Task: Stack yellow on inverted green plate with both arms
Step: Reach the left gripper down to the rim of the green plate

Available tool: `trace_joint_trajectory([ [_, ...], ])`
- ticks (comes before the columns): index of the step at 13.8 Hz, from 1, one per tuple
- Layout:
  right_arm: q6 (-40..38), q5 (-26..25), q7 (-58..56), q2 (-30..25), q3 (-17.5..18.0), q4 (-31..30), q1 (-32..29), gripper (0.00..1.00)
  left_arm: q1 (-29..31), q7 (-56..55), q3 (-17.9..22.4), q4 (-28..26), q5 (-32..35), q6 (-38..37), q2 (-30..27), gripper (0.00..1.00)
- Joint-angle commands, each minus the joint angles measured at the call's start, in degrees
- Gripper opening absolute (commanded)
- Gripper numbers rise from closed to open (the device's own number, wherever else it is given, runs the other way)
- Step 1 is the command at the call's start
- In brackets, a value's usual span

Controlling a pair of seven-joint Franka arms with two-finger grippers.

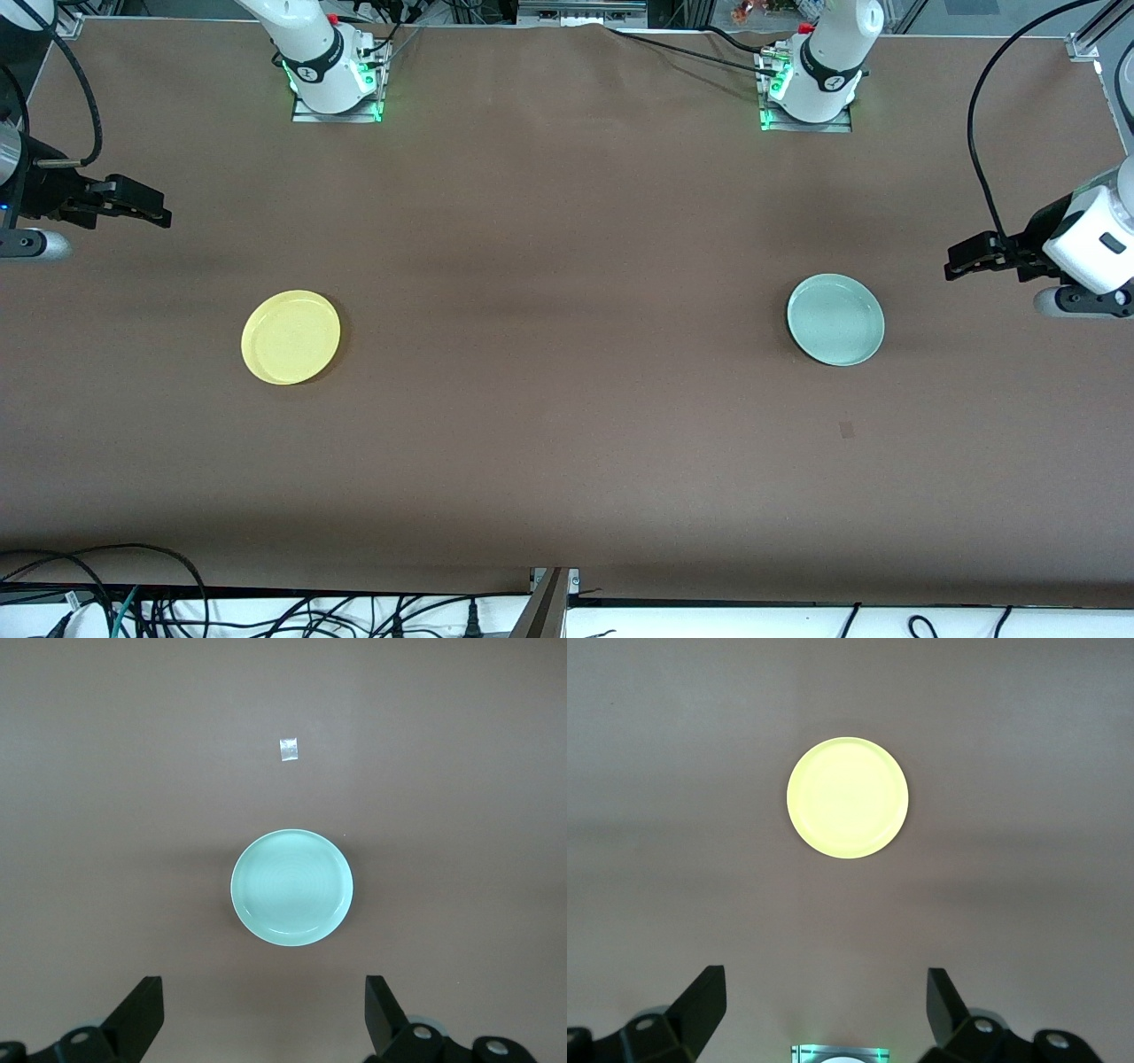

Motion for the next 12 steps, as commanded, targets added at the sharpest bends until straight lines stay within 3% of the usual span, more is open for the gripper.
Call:
trace_joint_trajectory([
  [1, -0.69, 0.71, 0.53, 0.52, 0.0, 1.32, -0.08, 1.0, 0.45, -0.03, 0.16, 2.31, 0.77, -2.36, 3.06, 1.0],
  [7, -0.69, 0.71, 0.62, 0.52, 0.0, 1.32, -0.08, 1.0, 0.81, -0.11, 0.69, 0.65, 0.86, -1.58, 10.43, 1.0],
  [8, -0.69, 0.71, 0.53, 0.52, 0.0, 1.32, -0.08, 1.0, 0.8, -0.02, 0.69, -1.54, 0.95, 1.56, 10.71, 1.0],
  [12, -0.69, 0.71, 0.53, 0.61, -0.09, 1.32, -0.17, 1.0, 1.94, 0.15, 0.51, -18.48, 2.53, 21.33, 9.04, 1.0],
])
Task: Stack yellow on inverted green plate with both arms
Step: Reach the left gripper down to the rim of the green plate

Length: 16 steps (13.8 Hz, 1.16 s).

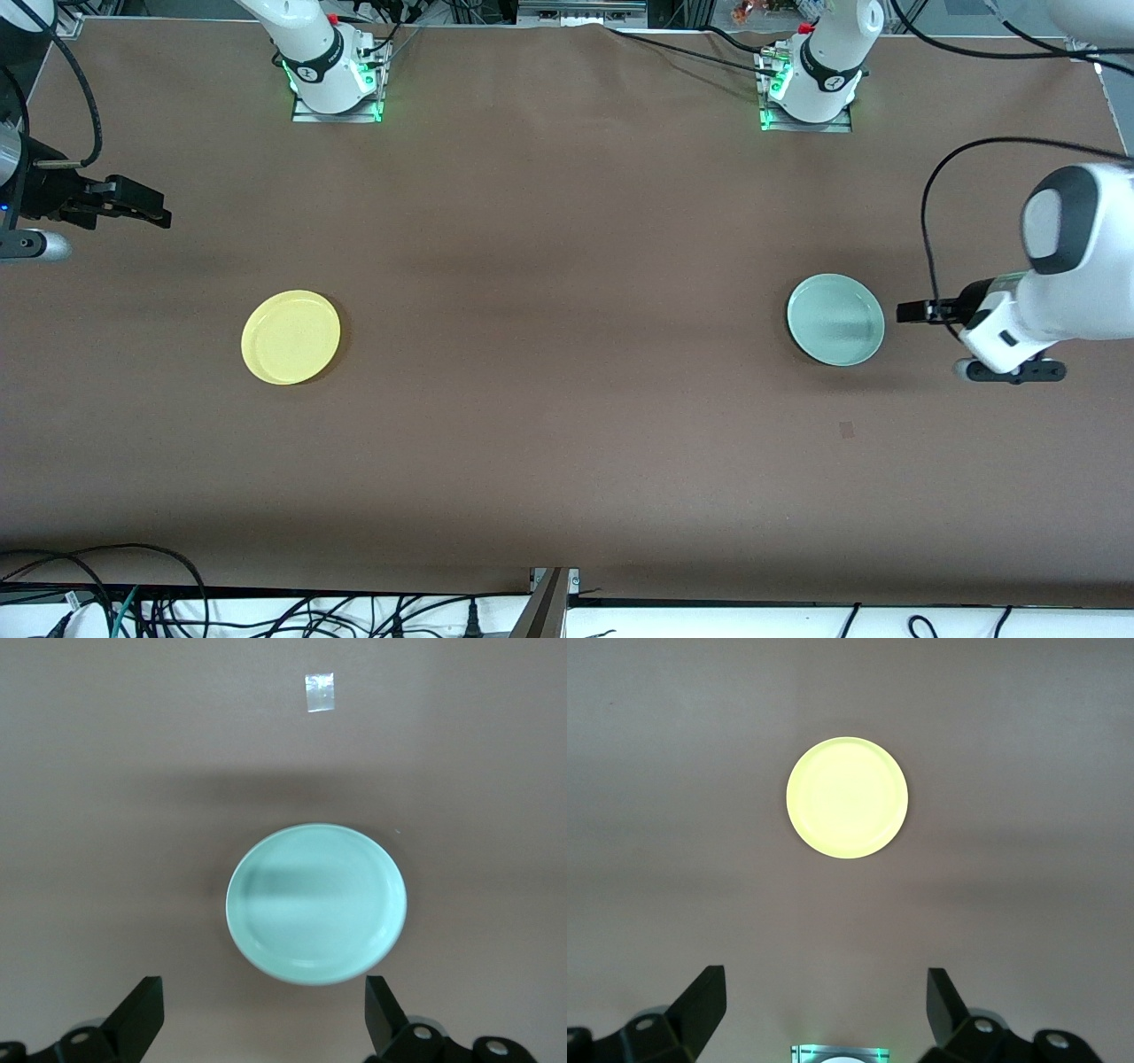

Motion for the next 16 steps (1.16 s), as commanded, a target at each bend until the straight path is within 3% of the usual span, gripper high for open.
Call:
trace_joint_trajectory([
  [1, -0.69, 0.71, 0.53, 0.51, -0.04, 1.29, -0.15, 1.0, 1.61, 0.12, -0.06, -10.82, 0.98, 10.36, -2.17, 1.0],
  [9, -0.69, 0.71, 0.45, 0.68, 0.05, 1.29, 0.03, 1.0, 3.46, 0.74, 0.12, -24.1, 1.76, 30.15, 0.9, 1.0],
  [16, -0.61, 0.79, 0.8, 1.21, 0.05, 1.2, 0.12, 1.0, 4.87, 3.64, 0.12, -23.33, 1.77, 31.57, 4.42, 1.0],
])
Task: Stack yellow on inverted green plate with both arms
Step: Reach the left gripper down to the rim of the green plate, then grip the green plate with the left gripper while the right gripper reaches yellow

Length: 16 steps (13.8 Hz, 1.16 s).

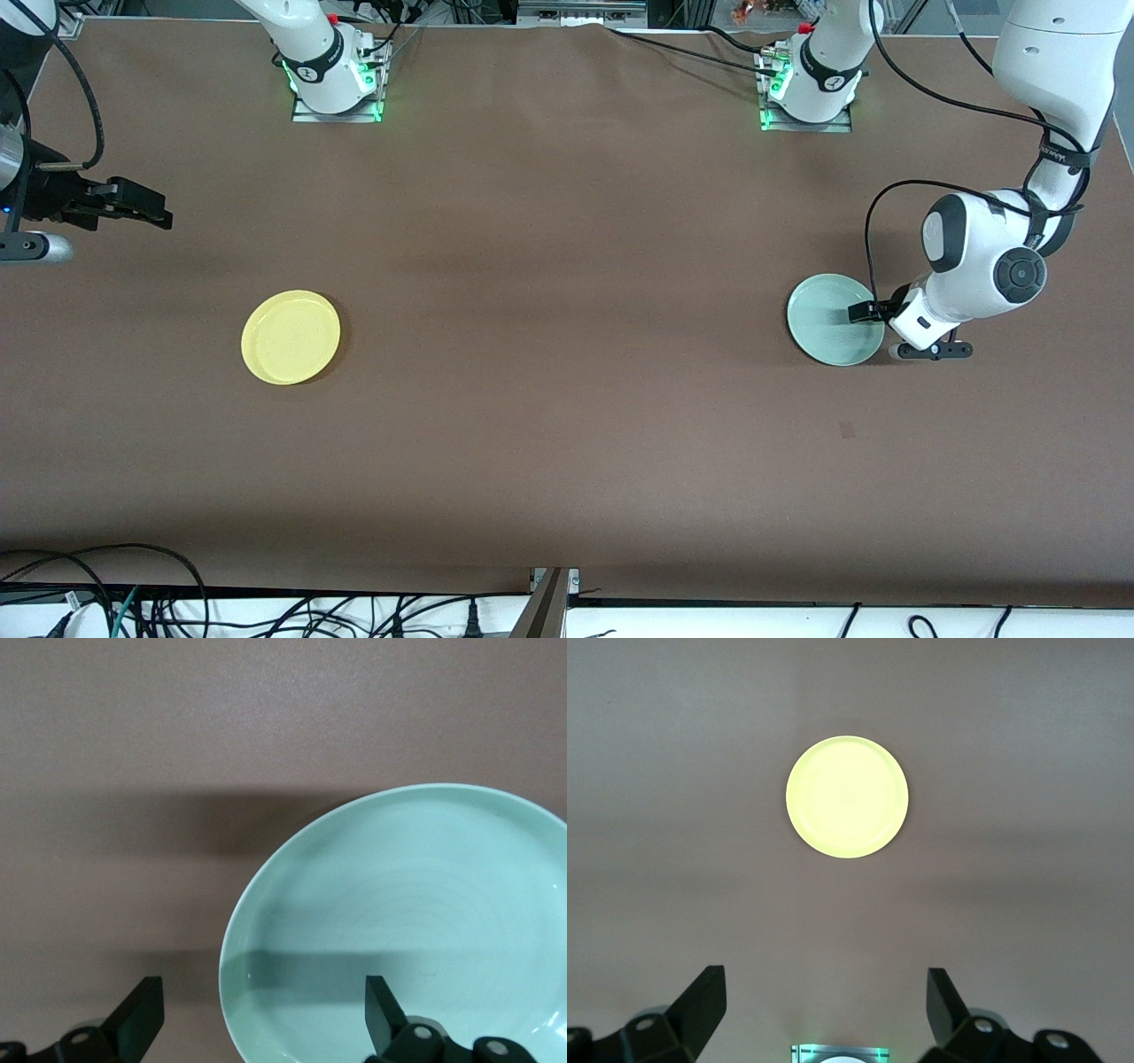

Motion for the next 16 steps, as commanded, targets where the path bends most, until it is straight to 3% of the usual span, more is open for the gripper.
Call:
trace_joint_trajectory([
  [1, -0.6, 0.79, 0.8, 0.89, 0.04, 1.2, 0.1, 1.0, 0.84, 1.38, -0.2, 0.54, 1.03, 1.45, 1.33, 1.0],
  [2, -0.52, 0.79, 0.8, 1.06, 0.04, 1.2, 0.1, 1.0, 1.1, 1.56, -0.2, 0.54, 1.03, 1.72, 1.77, 0.99],
  [3, -0.52, 0.71, 0.8, 2.11, 0.04, 1.2, 0.1, 1.0, 1.1, 2.52, -0.2, 0.62, 1.03, 1.81, 2.04, 0.84],
  [5, -0.52, 0.88, 0.8, 4.04, -0.05, 1.2, -0.33, 1.0, 1.19, 3.41, -0.2, 1.41, 1.03, 1.72, 2.21, 0.64],
  [6, -0.52, 0.88, 0.8, 4.05, -0.05, 1.2, -0.34, 1.0, 1.28, 3.41, -0.2, 1.42, 1.03, 1.55, 2.21, 0.47],
  [10, -0.52, 0.7, 0.88, 4.75, -0.05, 1.2, -0.51, 1.0, 1.19, 6.02, -0.2, 2.64, 1.03, 0.32, 1.95, 0.04],
  [13, -0.6, 0.7, 0.8, 4.84, -0.14, 1.2, -0.51, 1.0, 1.19, 8.51, -0.2, 4.05, 1.03, -0.03, 1.78, 0.0],
  [16, -0.52, -0.17, 0.8, 5.63, -0.31, 1.2, -0.69, 1.0, 0.67, 8.07, -0.81, 8.16, 1.03, -6.86, 1.07, 0.0],
])
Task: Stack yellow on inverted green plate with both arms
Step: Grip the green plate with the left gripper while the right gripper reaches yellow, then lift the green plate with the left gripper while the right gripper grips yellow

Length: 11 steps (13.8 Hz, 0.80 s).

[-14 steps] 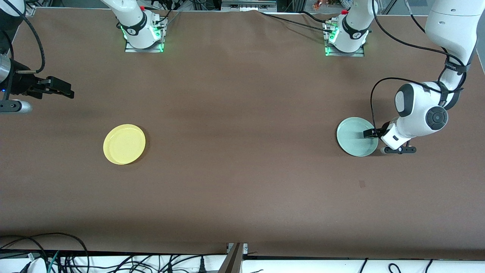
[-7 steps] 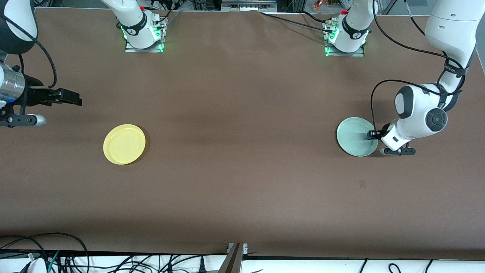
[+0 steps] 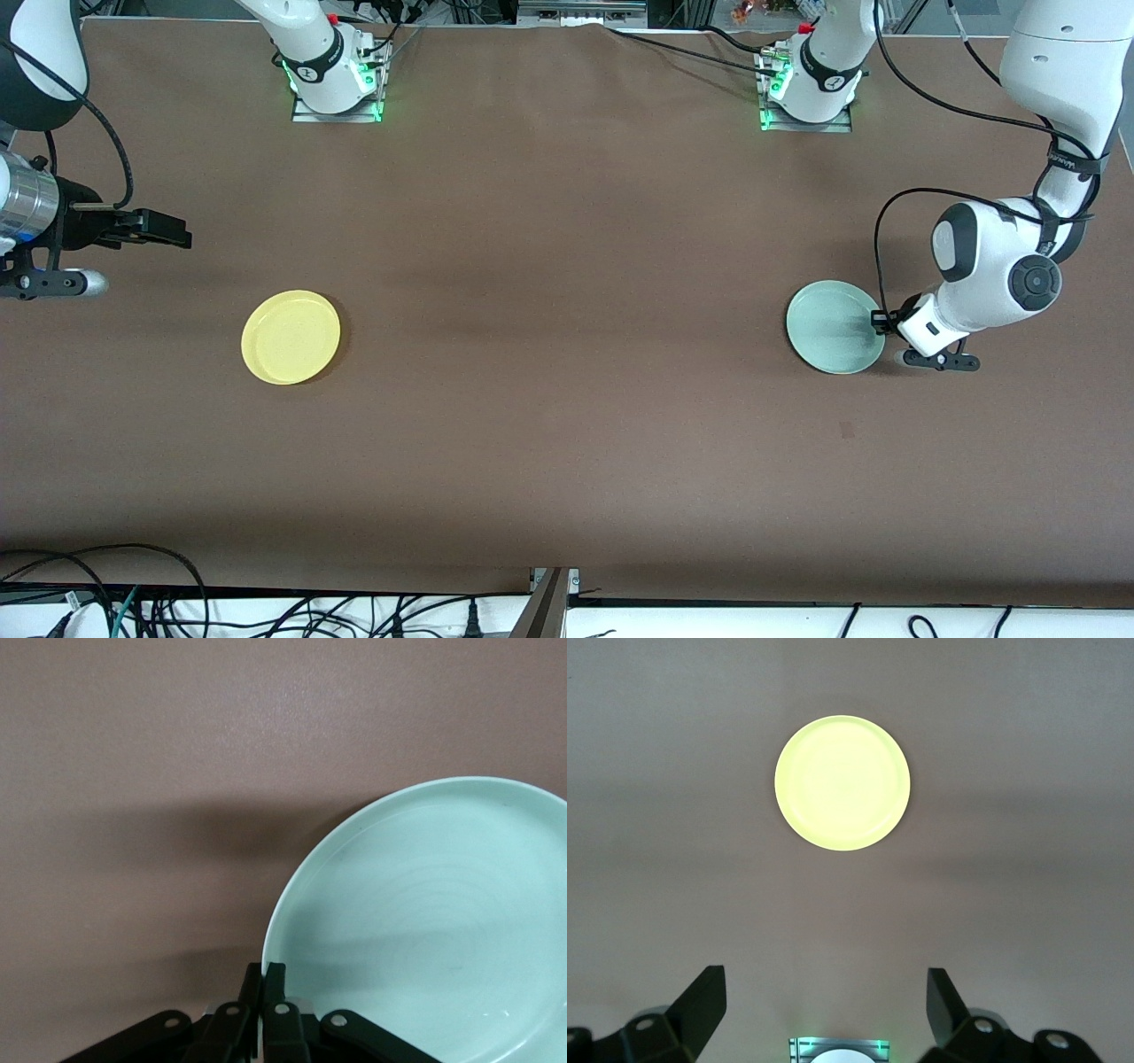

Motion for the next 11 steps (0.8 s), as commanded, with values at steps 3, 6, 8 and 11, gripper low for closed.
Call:
trace_joint_trajectory([
  [3, -0.01, -1.37, 0.74, 3.29, -0.29, 1.17, -0.42, 1.0, -1.25, -0.93, -1.61, 12.23, 0.9, -16.59, -0.49, 0.0],
  [6, 1.74, -2.17, 0.66, 6.09, -0.29, 1.17, -1.21, 1.0, -6.59, -6.9, -2.06, 18.22, 0.98, -22.41, -0.23, 0.0],
  [8, 2.19, -1.9, 0.05, 8.9, -0.29, 1.17, -1.92, 1.0, -10.11, -12.08, -1.88, 19.63, 0.98, -22.86, -0.23, 0.0],
  [11, 4.2, -1.99, -0.4, 12.34, -0.21, 1.17, -1.57, 1.0, -14.85, -15.51, -1.62, 22.97, 1.42, -23.04, 0.3, 0.0],
])
